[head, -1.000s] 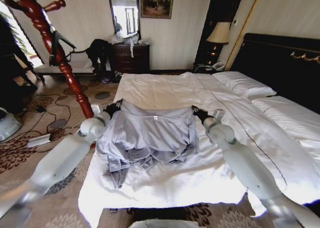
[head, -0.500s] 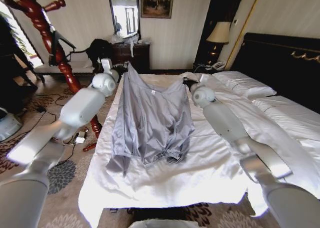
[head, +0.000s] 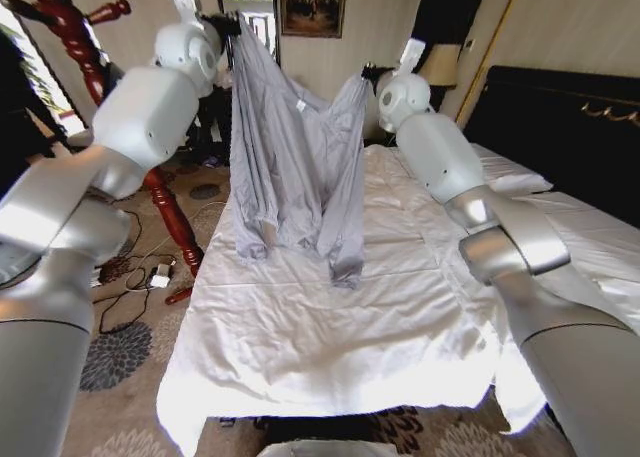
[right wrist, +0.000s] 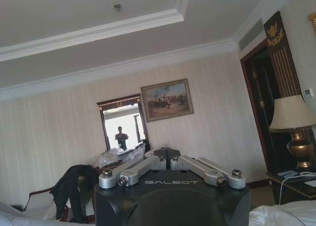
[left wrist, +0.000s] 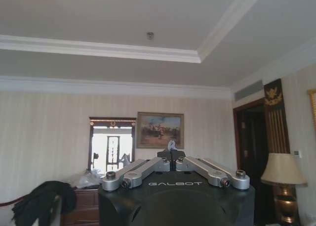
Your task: Pick up the clothes from the bed and hang them on the clothes hanger.
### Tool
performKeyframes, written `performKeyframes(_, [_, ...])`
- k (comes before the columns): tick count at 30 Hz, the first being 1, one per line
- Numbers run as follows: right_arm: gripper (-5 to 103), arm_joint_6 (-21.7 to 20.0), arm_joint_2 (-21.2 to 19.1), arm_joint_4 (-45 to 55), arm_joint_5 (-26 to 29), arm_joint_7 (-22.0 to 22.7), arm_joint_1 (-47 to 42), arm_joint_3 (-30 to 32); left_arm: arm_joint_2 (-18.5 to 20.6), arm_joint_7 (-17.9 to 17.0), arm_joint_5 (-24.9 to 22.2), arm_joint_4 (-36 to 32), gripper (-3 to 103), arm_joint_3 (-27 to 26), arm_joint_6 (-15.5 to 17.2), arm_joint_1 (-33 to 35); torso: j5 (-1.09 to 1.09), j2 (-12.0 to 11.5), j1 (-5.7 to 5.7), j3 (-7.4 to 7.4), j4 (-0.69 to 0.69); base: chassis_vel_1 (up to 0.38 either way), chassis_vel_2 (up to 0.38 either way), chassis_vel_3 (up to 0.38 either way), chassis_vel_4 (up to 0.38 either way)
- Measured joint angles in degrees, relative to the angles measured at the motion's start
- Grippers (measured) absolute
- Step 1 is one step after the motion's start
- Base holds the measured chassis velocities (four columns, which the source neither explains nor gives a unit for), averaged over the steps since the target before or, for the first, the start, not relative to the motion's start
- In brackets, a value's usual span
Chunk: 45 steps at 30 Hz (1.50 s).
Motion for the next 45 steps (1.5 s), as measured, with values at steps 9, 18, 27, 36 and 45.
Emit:
performKeyframes(9, [0, -4.0, -15.3, 28.4, 11.3, 10.0, -11.2, 2.4, 19.3, -11.7, -3.9, -35.3, 0, -2.6, 5.9, 12.0, 0.02, 0.0, 0.02, 0.0, -0.12, 0.0, 0.0, 0.0, 0.0])
performKeyframes(18, [0, -7.9, -33.3, 66.2, 21.5, 18.5, -32.4, 16.9, 47.9, -16.1, -7.0, -75.8, 0, -26.2, 9.2, 42.3, -0.01, 0.0, -0.02, -0.03, 0.02, 0.0, 0.0, 0.0, 0.0])
performKeyframes(27, [0, -10.4, -51.7, 89.2, 44.2, 26.3, -34.5, 33.9, 66.7, -19.3, -27.2, -95.6, 0, -55.5, 11.7, 54.5, 0.03, 0.0, -0.04, -0.03, -0.07, 0.0, 0.0, 0.0, 0.0])
performKeyframes(36, [0, -14.4, -57.3, 94.2, 61.0, 33.2, -31.5, 44.7, 70.7, -23.8, -37.1, -97.1, 0, -61.1, 19.5, 50.5, 0.03, 0.0, -0.01, -0.02, -0.04, 0.0, 0.0, 0.0, 0.0])
performKeyframes(45, [0, -14.4, -49.3, 95.4, 46.6, 33.9, -46.4, 39.9, 58.4, -31.2, -16.9, -101.2, 0, -56.3, 23.0, 70.7, 0.0, 0.0, 0.03, 0.02, -0.05, 0.0, 0.0, 0.0, 0.0])
